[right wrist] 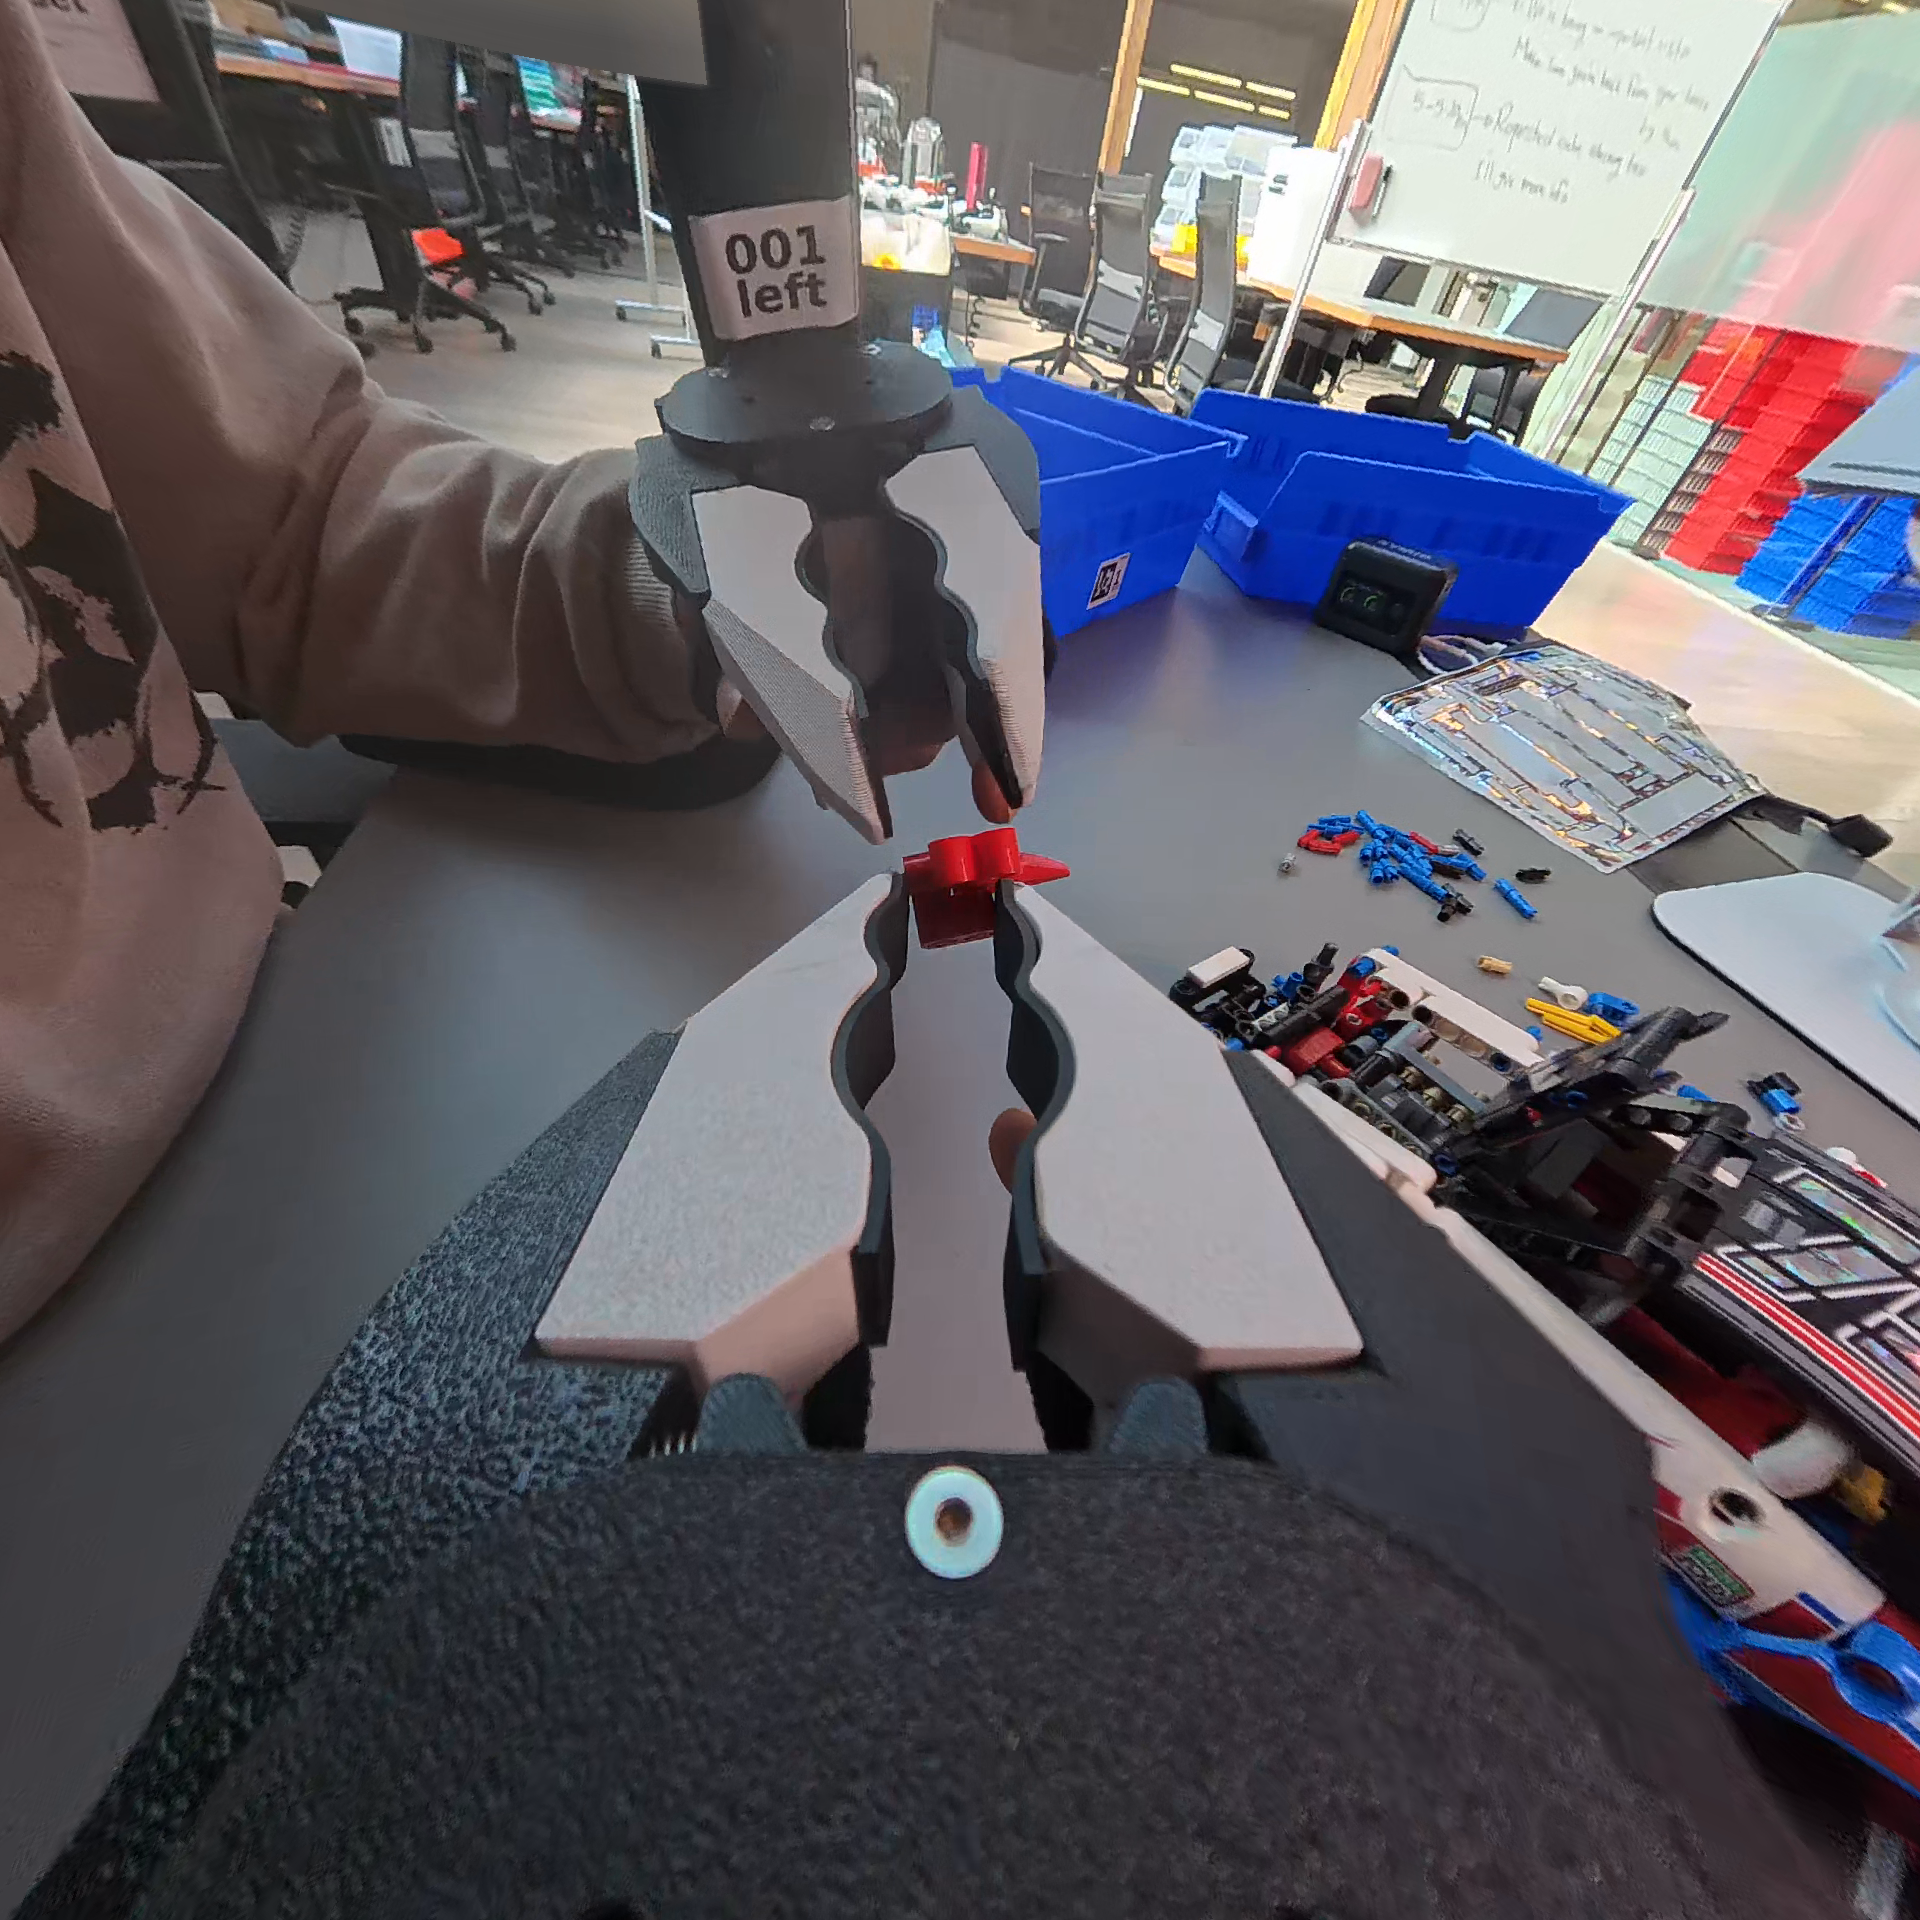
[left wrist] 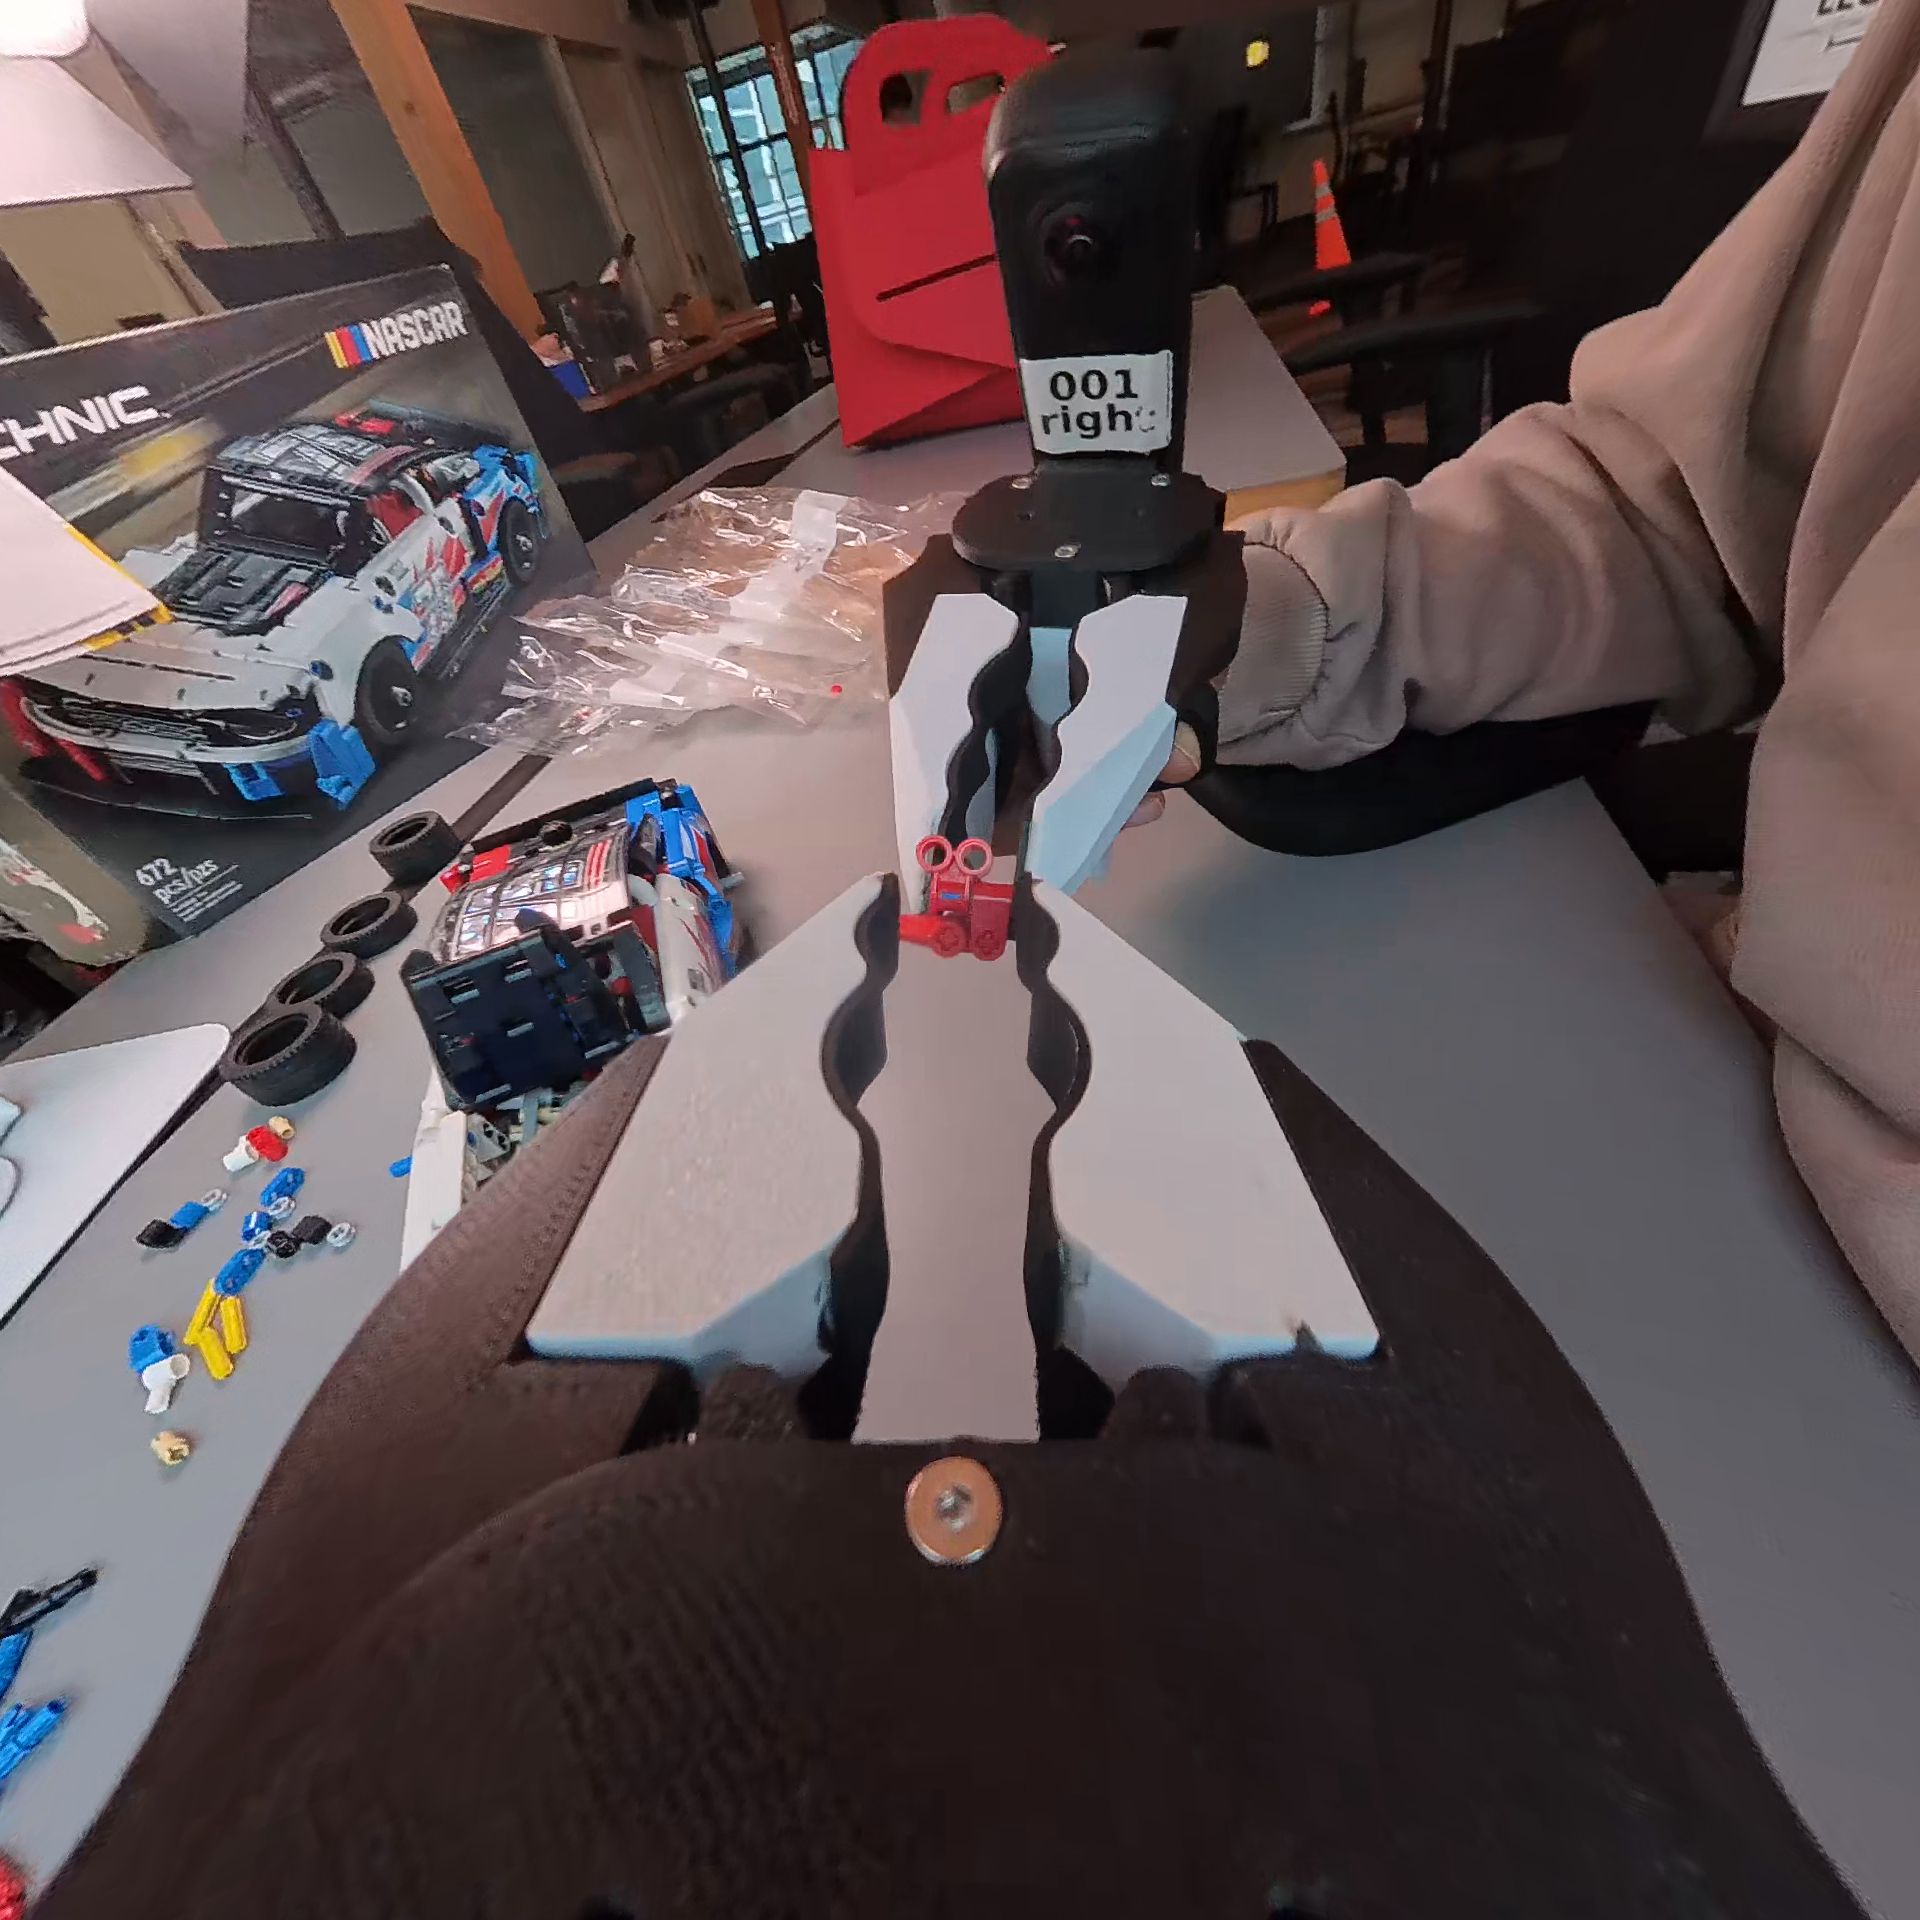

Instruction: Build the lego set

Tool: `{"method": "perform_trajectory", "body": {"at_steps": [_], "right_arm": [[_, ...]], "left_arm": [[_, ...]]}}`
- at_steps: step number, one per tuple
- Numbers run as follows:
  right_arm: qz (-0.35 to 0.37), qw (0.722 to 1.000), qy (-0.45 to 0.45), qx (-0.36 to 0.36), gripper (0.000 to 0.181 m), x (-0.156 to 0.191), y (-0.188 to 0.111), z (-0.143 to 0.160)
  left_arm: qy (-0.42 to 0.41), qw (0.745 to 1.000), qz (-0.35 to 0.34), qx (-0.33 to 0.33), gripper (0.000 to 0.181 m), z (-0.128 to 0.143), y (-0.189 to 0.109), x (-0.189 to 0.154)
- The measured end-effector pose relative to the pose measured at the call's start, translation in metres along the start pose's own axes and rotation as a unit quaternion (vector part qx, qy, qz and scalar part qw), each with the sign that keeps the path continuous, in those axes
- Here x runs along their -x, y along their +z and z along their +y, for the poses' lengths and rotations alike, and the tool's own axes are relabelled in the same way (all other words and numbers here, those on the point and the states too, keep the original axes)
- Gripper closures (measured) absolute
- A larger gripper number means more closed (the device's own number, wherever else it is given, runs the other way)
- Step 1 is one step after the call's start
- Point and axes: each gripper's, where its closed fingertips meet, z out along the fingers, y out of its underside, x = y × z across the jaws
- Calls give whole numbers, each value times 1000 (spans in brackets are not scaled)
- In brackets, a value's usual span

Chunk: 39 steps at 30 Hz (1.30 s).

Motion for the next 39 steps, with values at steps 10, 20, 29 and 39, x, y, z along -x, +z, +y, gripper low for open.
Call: {"method": "perform_trajectory", "body": {"at_steps": [10, 20, 29, 39], "right_arm": [[-21, 999, -25, 34, 167, 13, 3, 5], [-19, 999, -32, 21, 169, 14, 1, -6], [-11, 999, -24, 22, 168, 10, 1, -5], [-5, 998, -56, 17, 170, 13, 0, -11]], "left_arm": [[13, 998, 46, 40, 168, 11, 2, -16], [0, 999, 48, 22, 169, 1, -1, -17], [-40, 998, 51, -3, 169, 0, 0, -13], [-89, 993, 76, -35, 169, -6, -2, -14]]}}
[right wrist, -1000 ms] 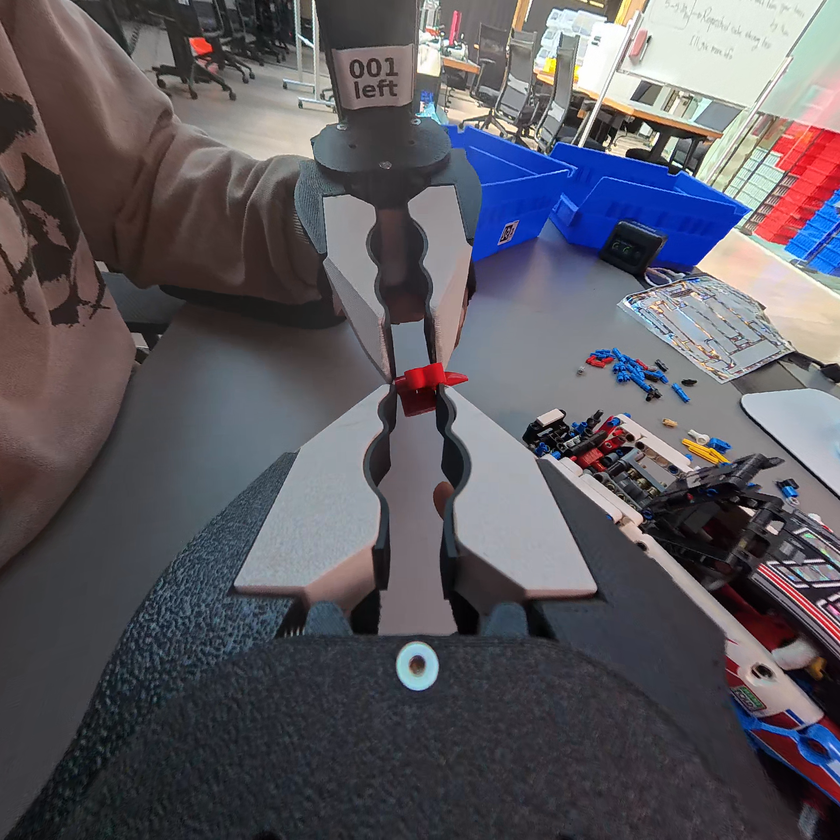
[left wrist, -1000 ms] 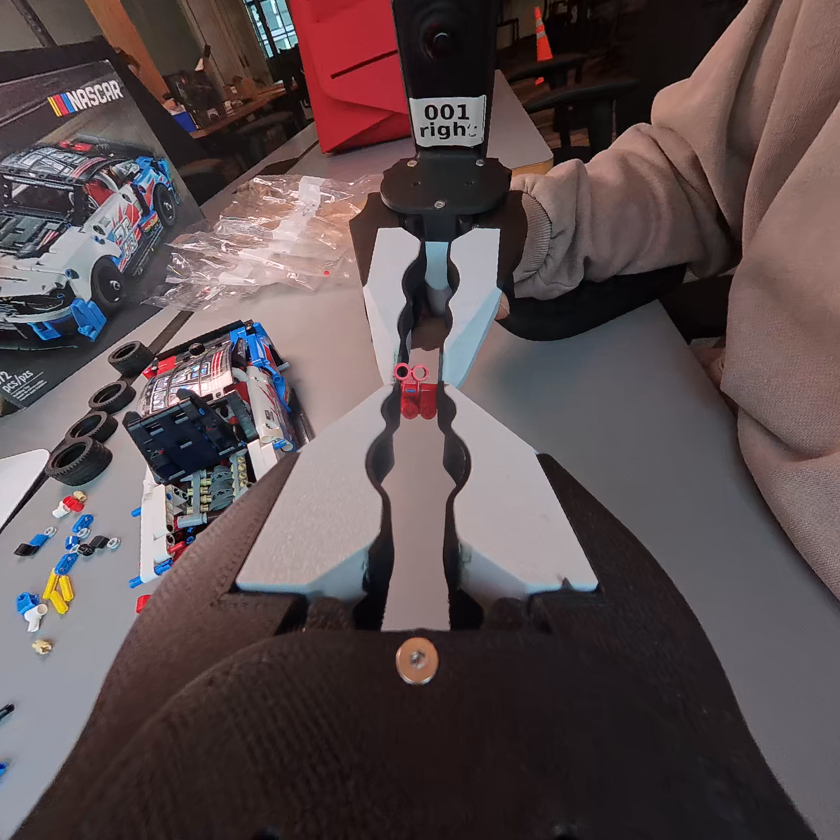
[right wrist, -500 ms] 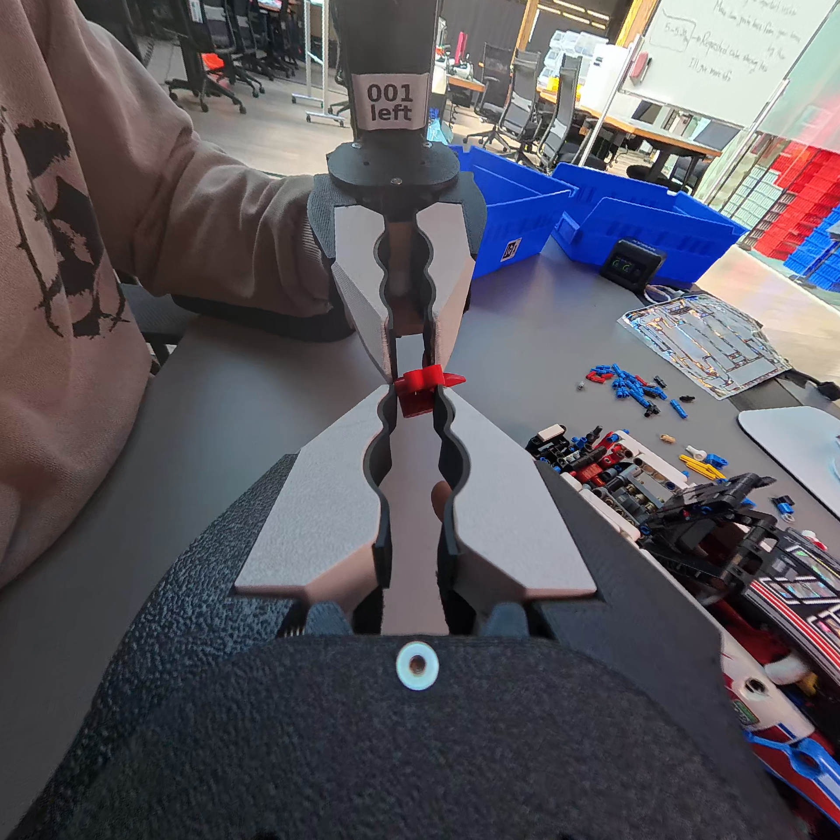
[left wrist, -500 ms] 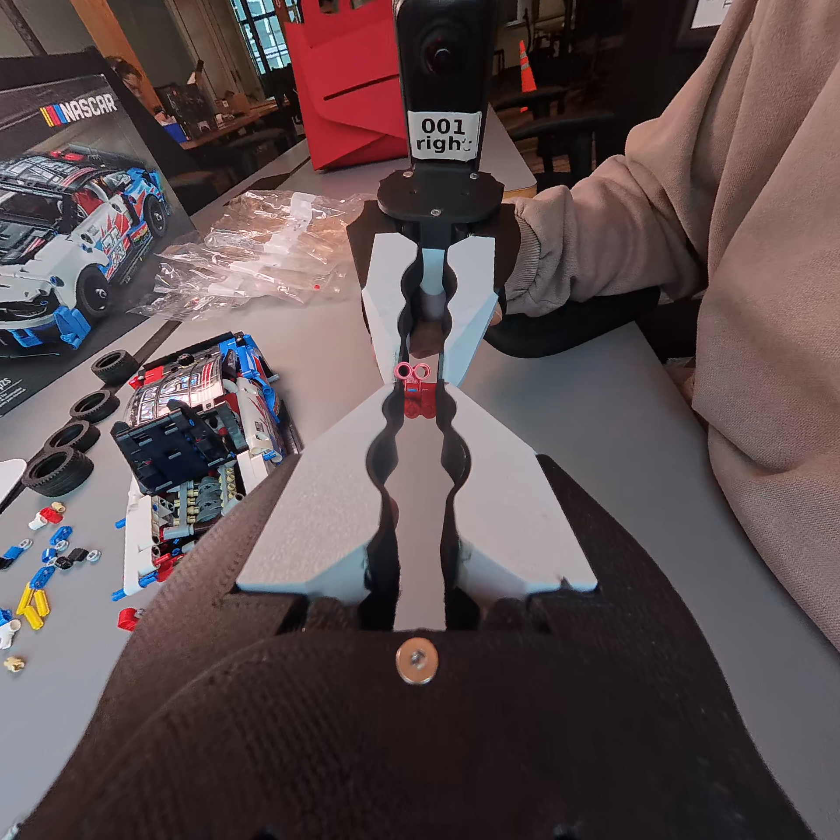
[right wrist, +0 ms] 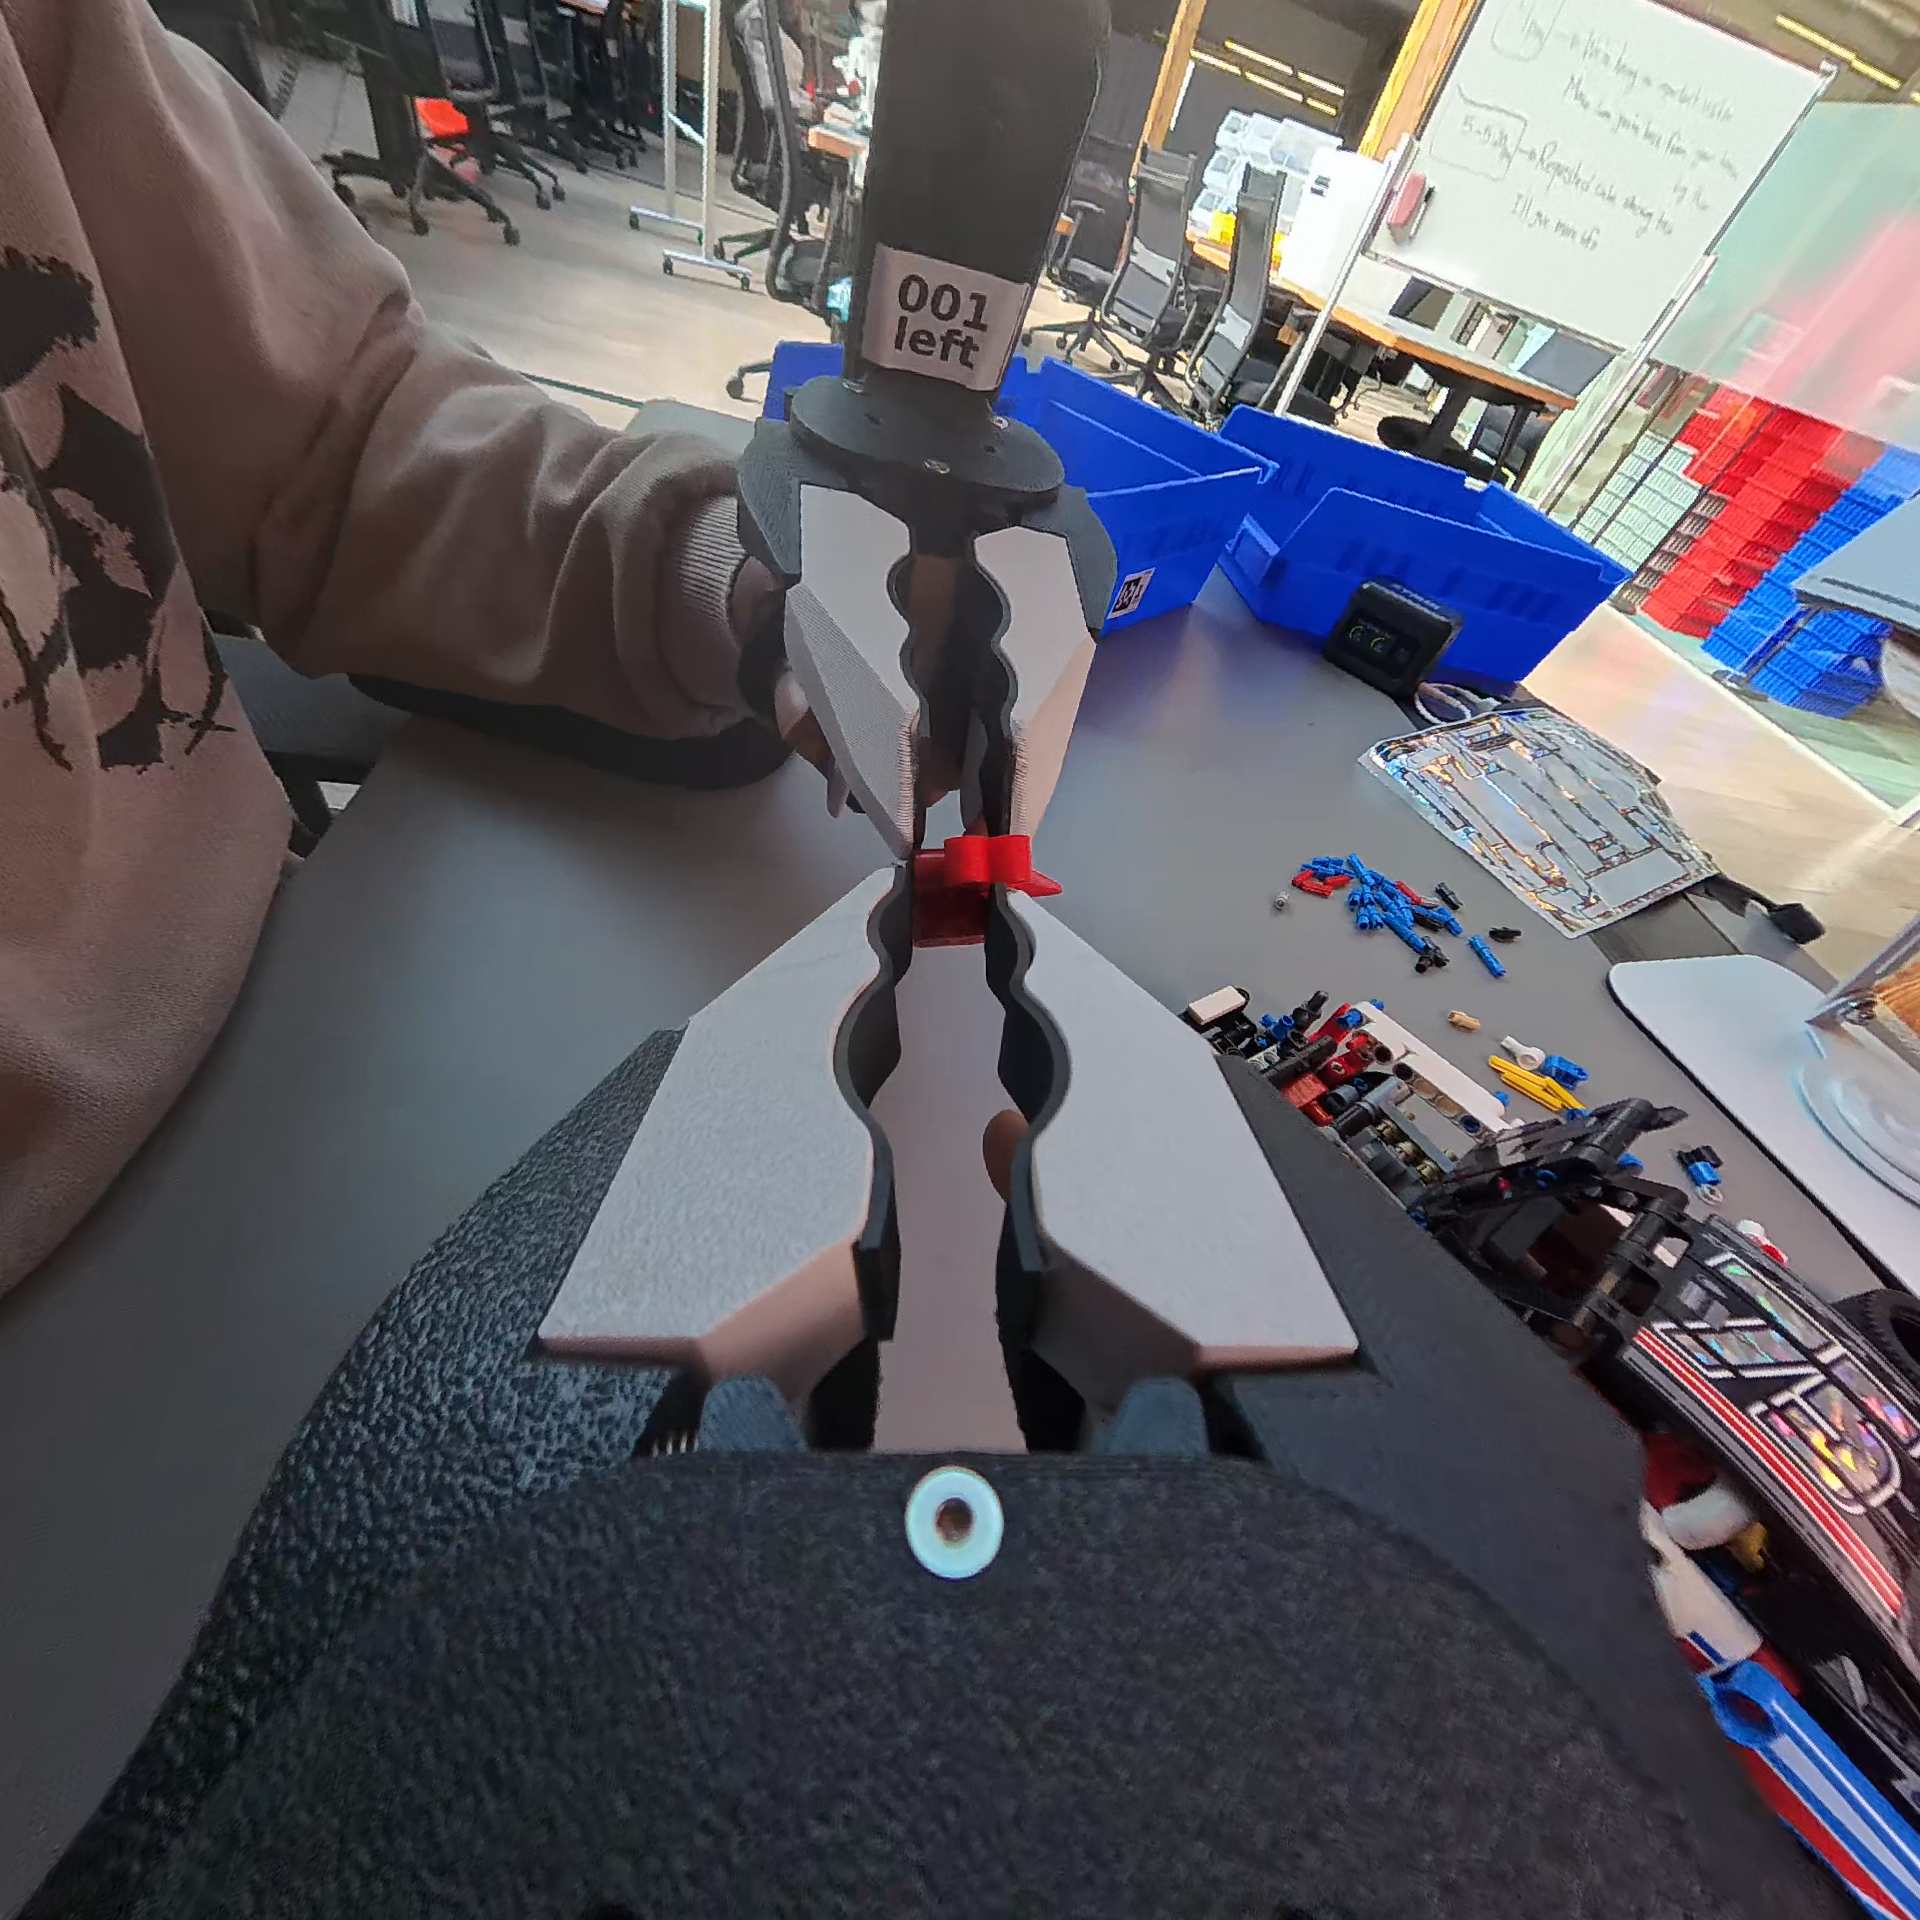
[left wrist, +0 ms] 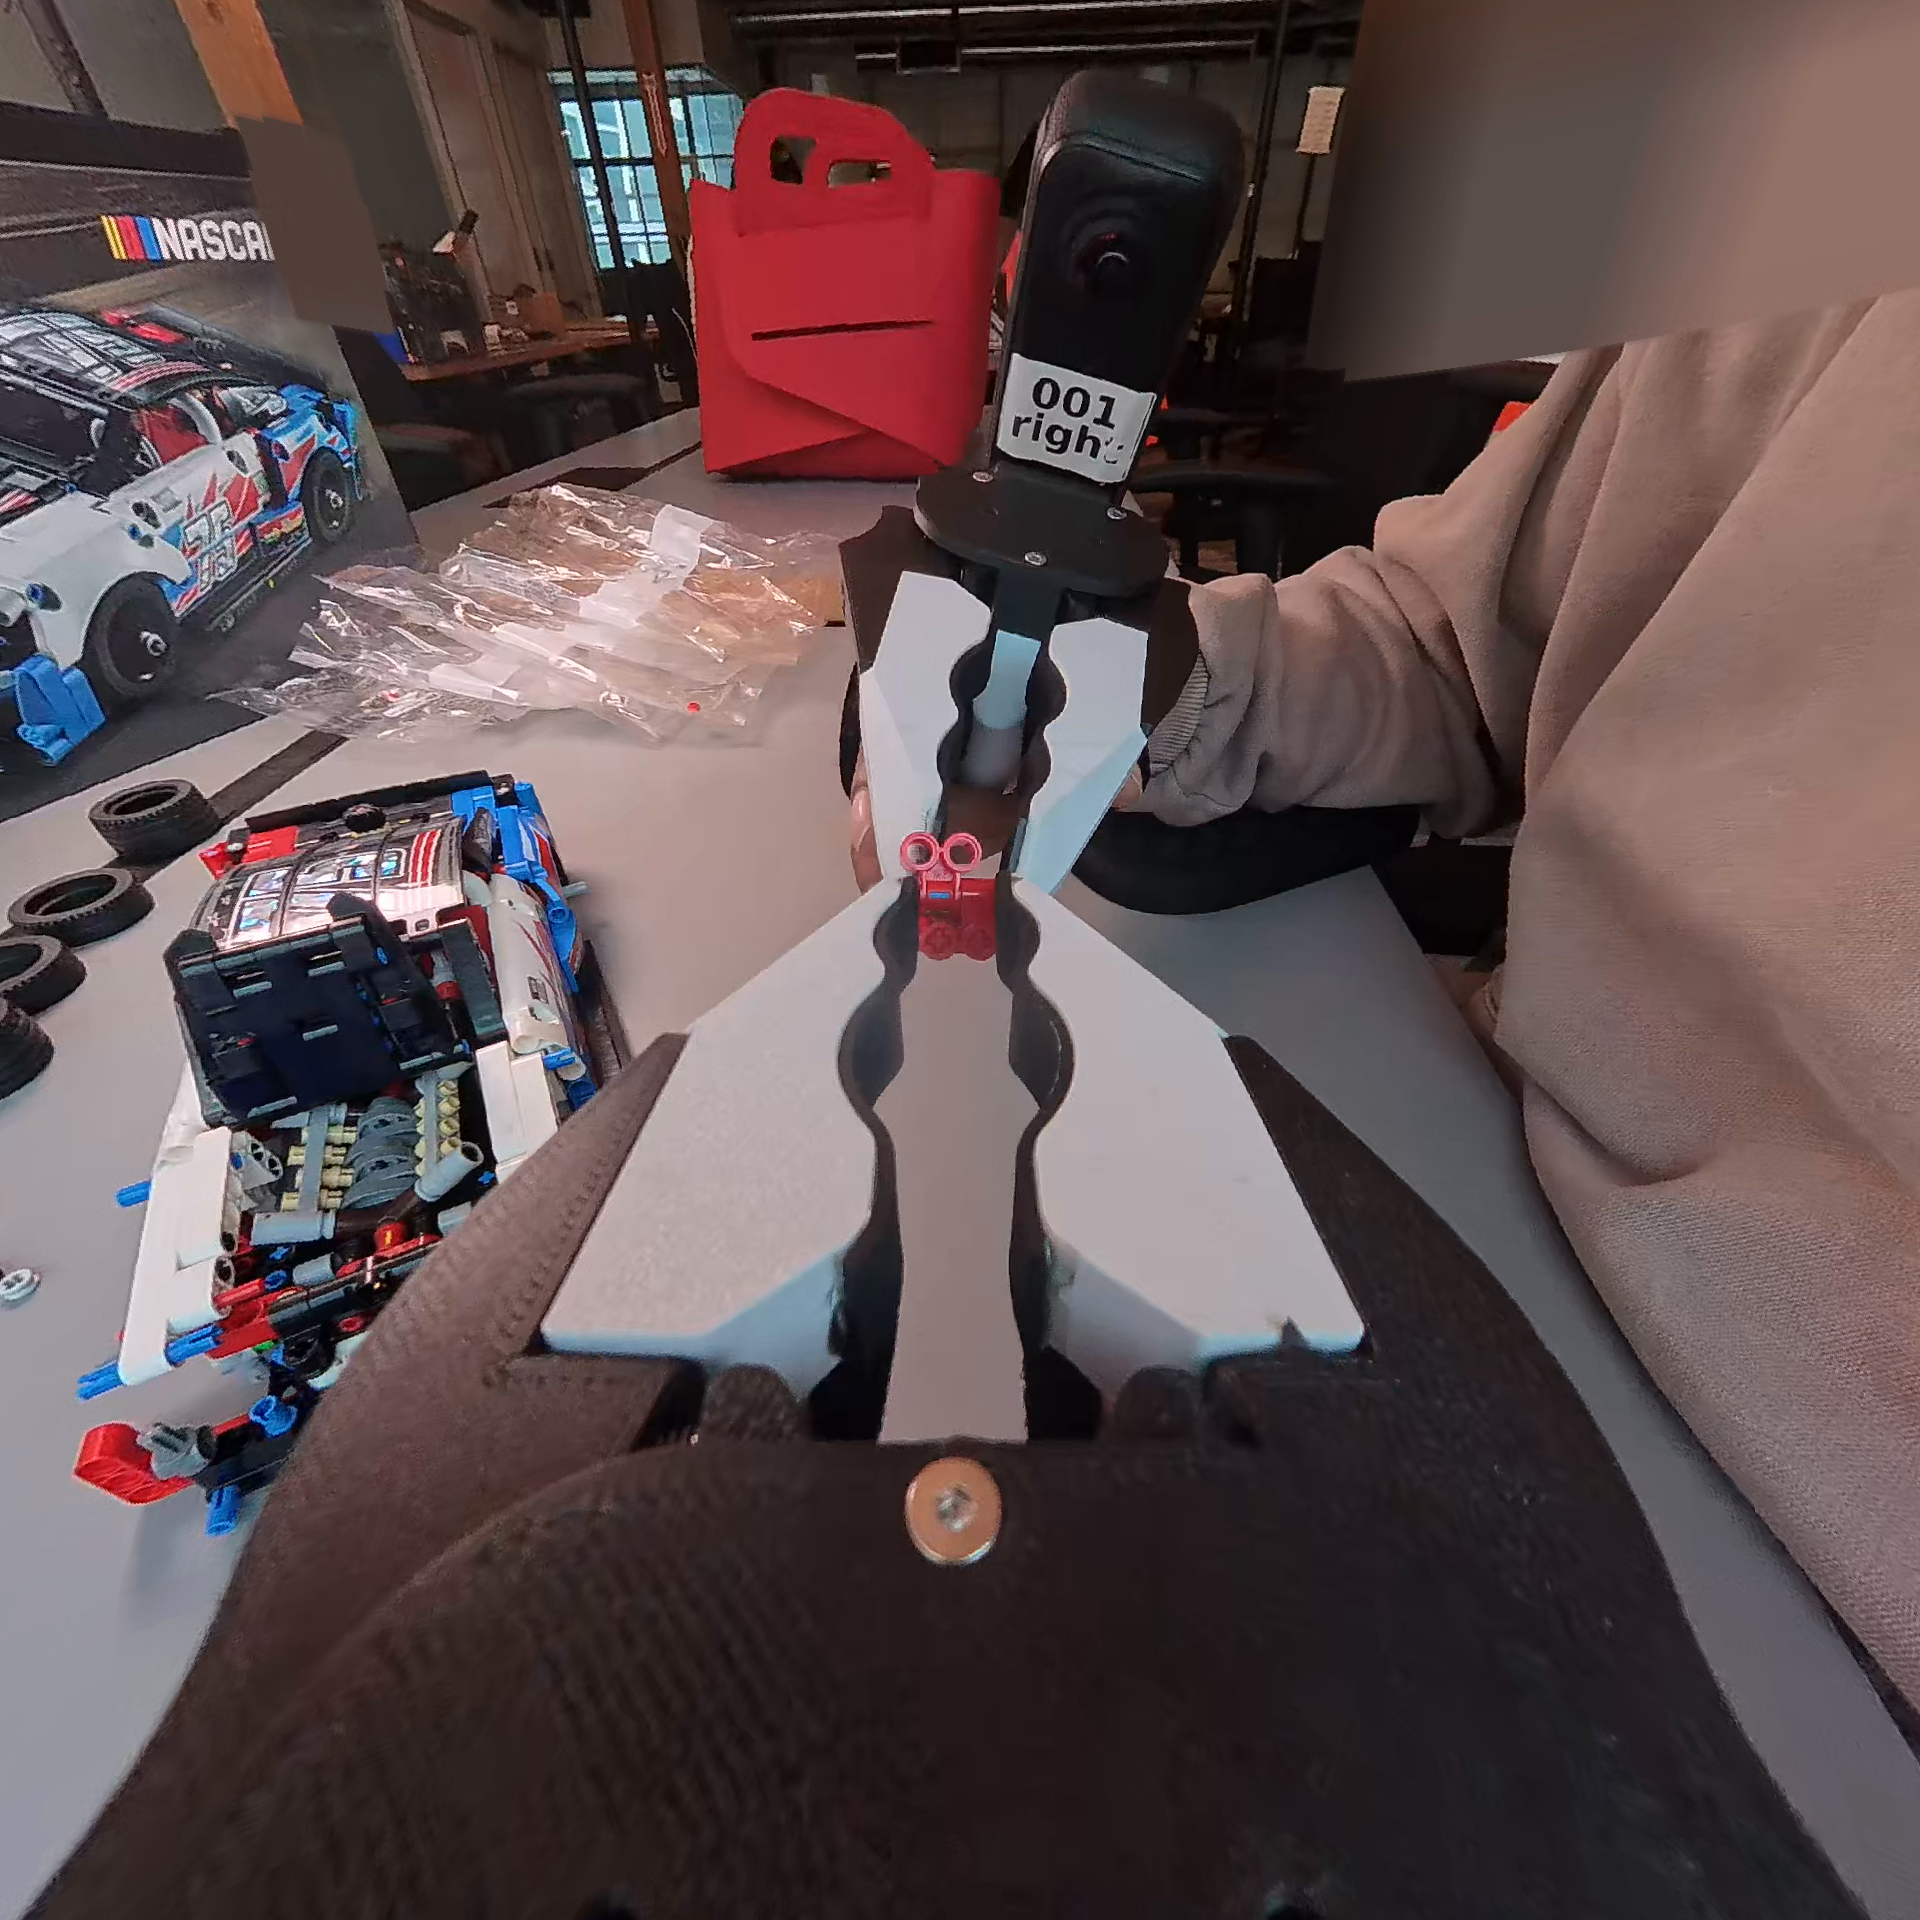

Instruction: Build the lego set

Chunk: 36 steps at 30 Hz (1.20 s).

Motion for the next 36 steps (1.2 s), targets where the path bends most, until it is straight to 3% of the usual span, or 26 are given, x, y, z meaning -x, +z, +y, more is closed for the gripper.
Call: {"method": "perform_trajectory", "body": {"at_steps": [10, 27, 31, 36], "right_arm": [[26, 999, -20, 8, 162, -5, 2, 9], [-66, 997, 3, 33, 169, 19, 0, 22], [10, 1000, 13, -19, 169, -9, -3, 8], [113, 986, 35, -117, 169, -38, -11, -19]], "left_arm": [[18, 1000, -7, 20, 169, 9, 0, 4], [39, 993, 50, 100, 169, 36, 4, -16], [18, 999, -13, 46, 168, 20, -2, 10], [-102, 993, -56, -26, 151, 7, -8, 38]]}}
